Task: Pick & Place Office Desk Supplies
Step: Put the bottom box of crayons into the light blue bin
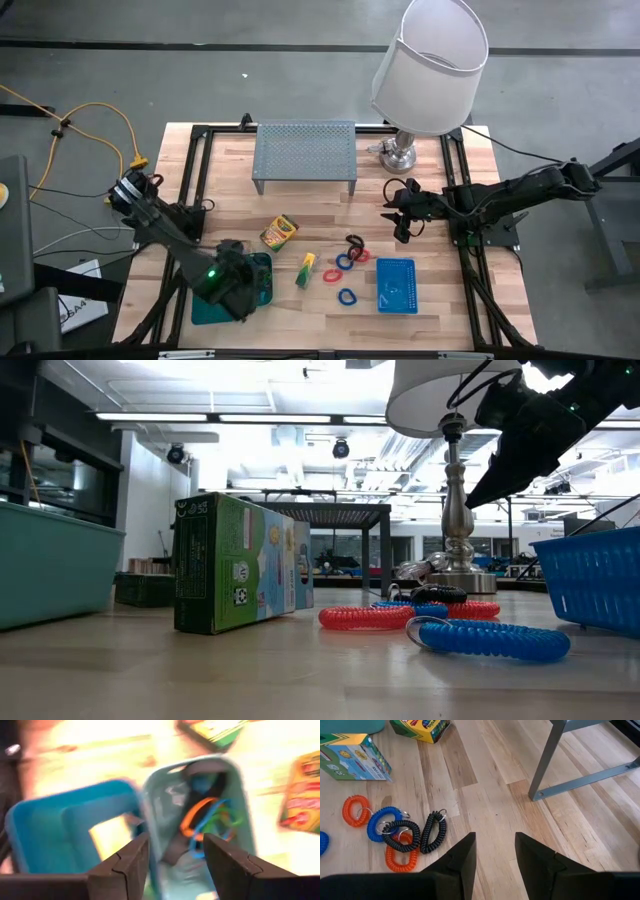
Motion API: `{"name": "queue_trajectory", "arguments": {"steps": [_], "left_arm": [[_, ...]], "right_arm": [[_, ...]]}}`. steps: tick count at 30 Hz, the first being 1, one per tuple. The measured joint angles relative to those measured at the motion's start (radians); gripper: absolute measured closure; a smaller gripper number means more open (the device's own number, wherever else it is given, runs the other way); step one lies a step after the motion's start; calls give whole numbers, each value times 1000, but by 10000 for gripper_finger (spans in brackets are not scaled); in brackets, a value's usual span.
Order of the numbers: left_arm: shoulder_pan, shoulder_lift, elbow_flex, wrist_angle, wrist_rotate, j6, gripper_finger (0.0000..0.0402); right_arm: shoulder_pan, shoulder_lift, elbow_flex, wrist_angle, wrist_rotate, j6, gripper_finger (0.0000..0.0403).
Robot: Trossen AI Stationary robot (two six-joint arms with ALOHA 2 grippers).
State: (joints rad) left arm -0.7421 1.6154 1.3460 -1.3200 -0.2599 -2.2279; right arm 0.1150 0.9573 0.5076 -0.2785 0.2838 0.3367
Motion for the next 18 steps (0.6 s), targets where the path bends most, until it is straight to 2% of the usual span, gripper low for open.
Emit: {"name": "queue_trajectory", "arguments": {"steps": [10,18], "left_arm": [[258,0,0,273,-2,485,222],[400,16,-2,420,87,766,222]], "right_arm": [[0,0,0,0,0,0,279],[0,0,0,3,0,0,279]]}}
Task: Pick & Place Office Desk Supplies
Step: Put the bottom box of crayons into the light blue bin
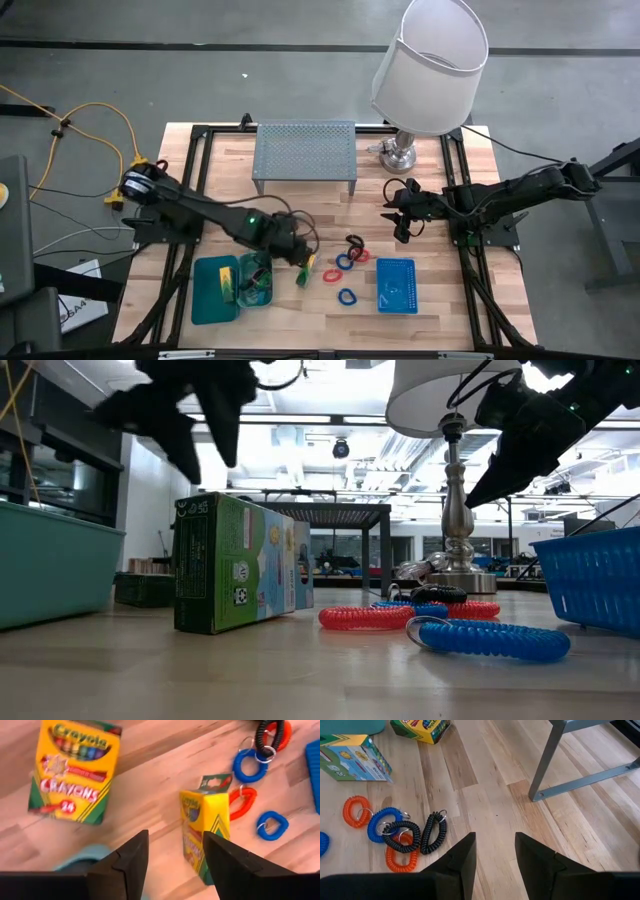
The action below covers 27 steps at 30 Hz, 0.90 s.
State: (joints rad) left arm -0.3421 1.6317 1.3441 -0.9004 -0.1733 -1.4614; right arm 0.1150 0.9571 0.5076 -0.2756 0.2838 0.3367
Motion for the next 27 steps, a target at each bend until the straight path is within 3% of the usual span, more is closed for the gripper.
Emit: {"name": "queue_trajectory", "arguments": {"steps": [11,18,27], "left_arm": [[71,4,0,45,55,148,222],[70,24,11,145,59,139,222],[7,152,241,17,73,54,222]], "right_arm": [[0,0,0,4,0,0,279],[0,0,0,4,0,0,279],[0,0,0,5,0,0,279]]}}
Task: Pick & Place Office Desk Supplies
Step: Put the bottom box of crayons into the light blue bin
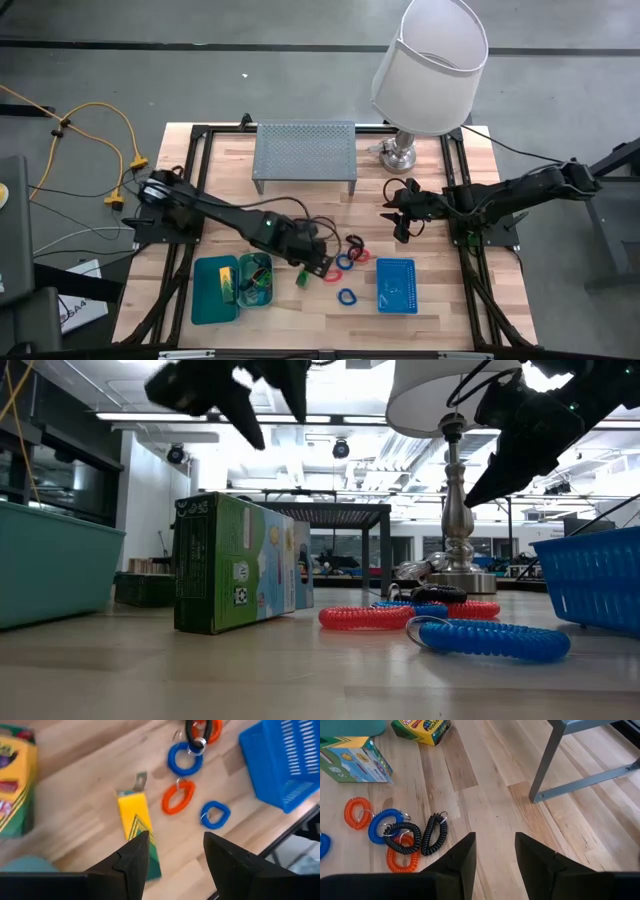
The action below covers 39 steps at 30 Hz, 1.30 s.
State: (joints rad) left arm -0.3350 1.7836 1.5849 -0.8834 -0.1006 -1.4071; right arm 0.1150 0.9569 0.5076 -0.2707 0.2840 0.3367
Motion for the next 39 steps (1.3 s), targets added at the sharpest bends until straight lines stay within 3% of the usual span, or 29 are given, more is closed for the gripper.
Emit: {"name": "queue_trajectory", "arguments": {"steps": [9,25,39], "left_arm": [[-59,132,229,-192,-2,-109,222],[-71,216,225,-287,10,-182,222],[-60,271,223,-259,27,-153,222]], "right_arm": [[0,0,0,-1,0,0,279],[0,0,0,3,0,0,279],[0,0,2,19,0,0,279]]}}
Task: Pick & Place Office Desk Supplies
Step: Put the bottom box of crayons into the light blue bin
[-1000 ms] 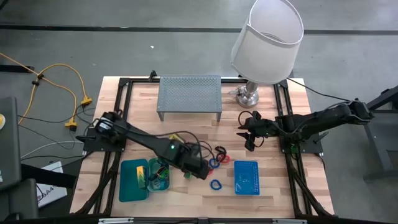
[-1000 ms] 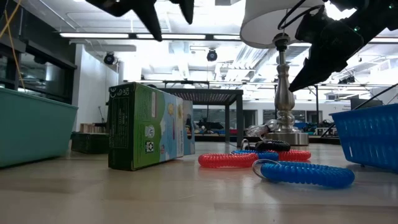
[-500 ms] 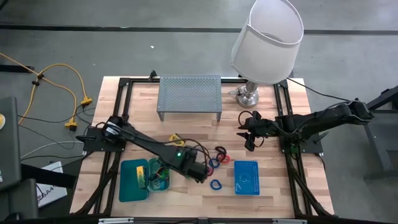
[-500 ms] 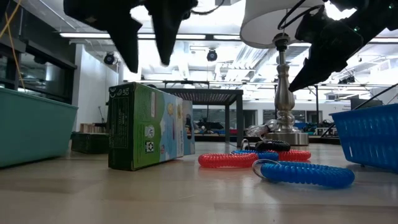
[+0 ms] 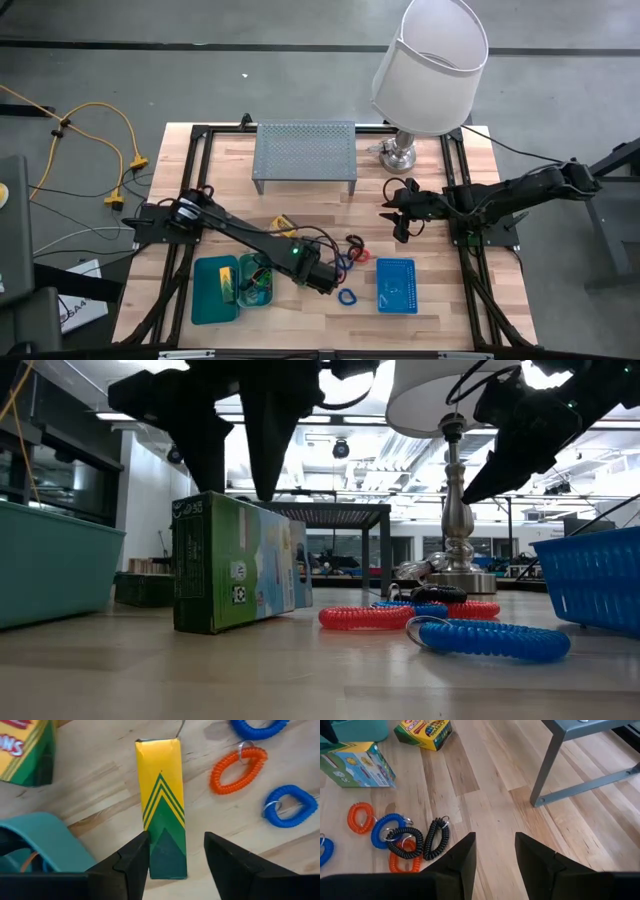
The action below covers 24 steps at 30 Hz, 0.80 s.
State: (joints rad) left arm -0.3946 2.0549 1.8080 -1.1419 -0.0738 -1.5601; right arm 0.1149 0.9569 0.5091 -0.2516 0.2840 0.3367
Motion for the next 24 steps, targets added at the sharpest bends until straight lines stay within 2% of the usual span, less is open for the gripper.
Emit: {"name": "queue_trajectory", "arguments": {"steps": [24], "left_arm": [[1,9,0,9,-1,15,222]], "right_arm": [[0,0,0,29,0,0,279]]}}
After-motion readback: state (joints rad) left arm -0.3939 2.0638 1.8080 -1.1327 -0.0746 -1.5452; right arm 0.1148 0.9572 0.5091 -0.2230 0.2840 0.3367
